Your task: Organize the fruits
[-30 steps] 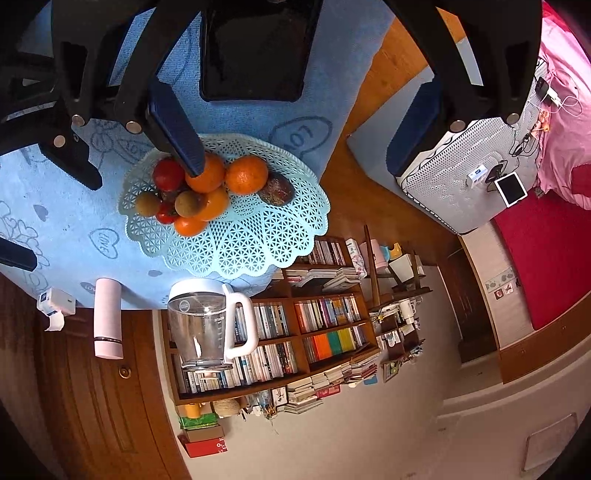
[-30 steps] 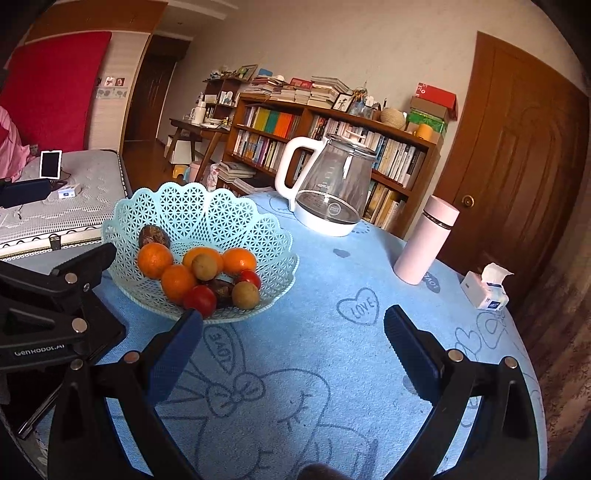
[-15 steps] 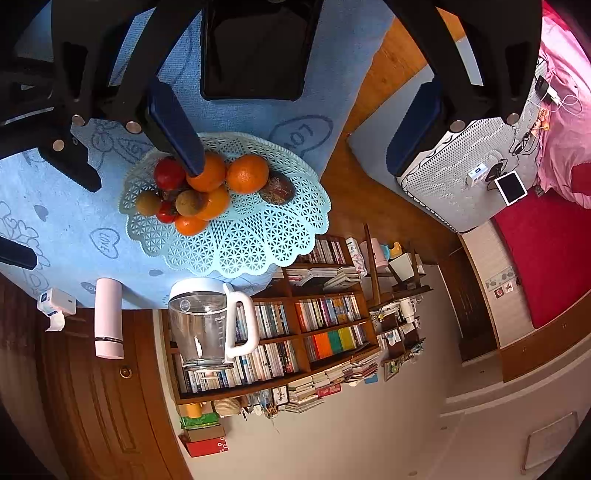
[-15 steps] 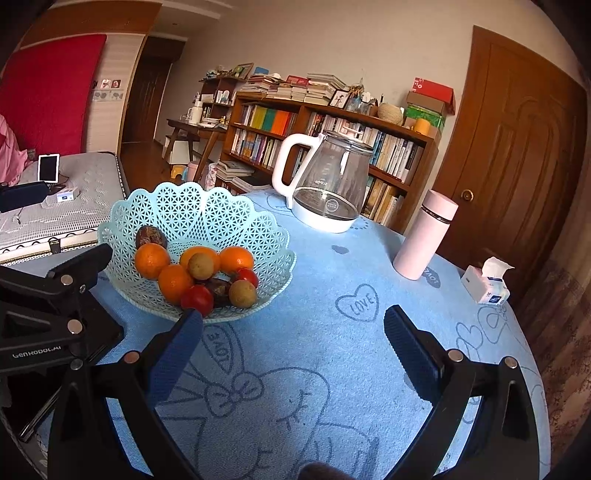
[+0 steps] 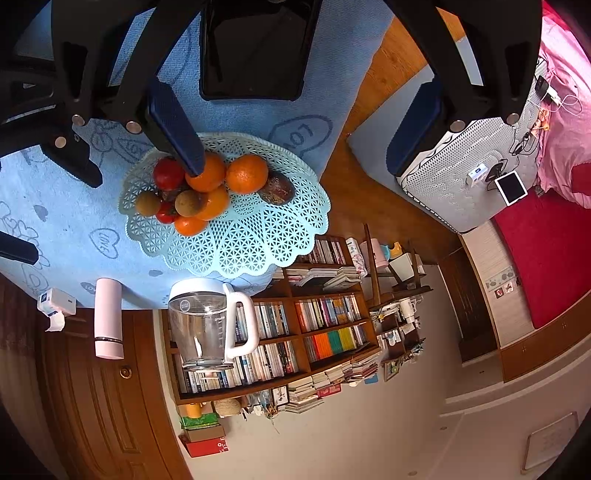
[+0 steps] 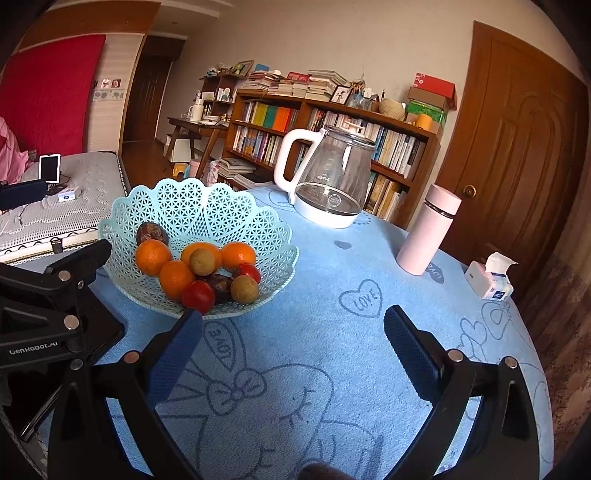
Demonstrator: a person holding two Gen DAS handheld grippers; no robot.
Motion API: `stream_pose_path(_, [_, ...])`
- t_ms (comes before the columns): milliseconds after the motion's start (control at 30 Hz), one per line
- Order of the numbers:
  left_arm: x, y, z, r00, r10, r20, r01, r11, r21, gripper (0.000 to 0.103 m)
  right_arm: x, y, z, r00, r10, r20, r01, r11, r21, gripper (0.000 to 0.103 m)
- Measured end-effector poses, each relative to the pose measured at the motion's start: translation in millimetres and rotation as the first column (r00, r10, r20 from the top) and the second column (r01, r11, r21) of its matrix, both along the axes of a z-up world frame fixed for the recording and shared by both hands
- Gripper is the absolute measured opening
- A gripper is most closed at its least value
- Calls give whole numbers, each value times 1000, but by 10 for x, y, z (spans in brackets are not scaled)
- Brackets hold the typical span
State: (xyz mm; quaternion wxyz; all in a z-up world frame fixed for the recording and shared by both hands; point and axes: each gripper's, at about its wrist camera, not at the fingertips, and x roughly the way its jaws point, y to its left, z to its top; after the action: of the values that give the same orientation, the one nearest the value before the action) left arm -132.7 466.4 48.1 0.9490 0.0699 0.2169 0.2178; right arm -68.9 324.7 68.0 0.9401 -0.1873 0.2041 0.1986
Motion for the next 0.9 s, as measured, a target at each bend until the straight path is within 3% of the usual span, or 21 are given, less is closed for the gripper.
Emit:
stream_pose_path(533, [5, -10, 0, 1000, -1, -1, 1, 1000, 1, 100, 45, 12, -46, 998, 32, -54, -31, 999, 23, 98])
stream_pose_path(900, [12, -27, 11, 1000, -3, 3, 3, 1000, 5, 100, 7, -23, -26, 999, 31, -42, -30, 999, 25, 98])
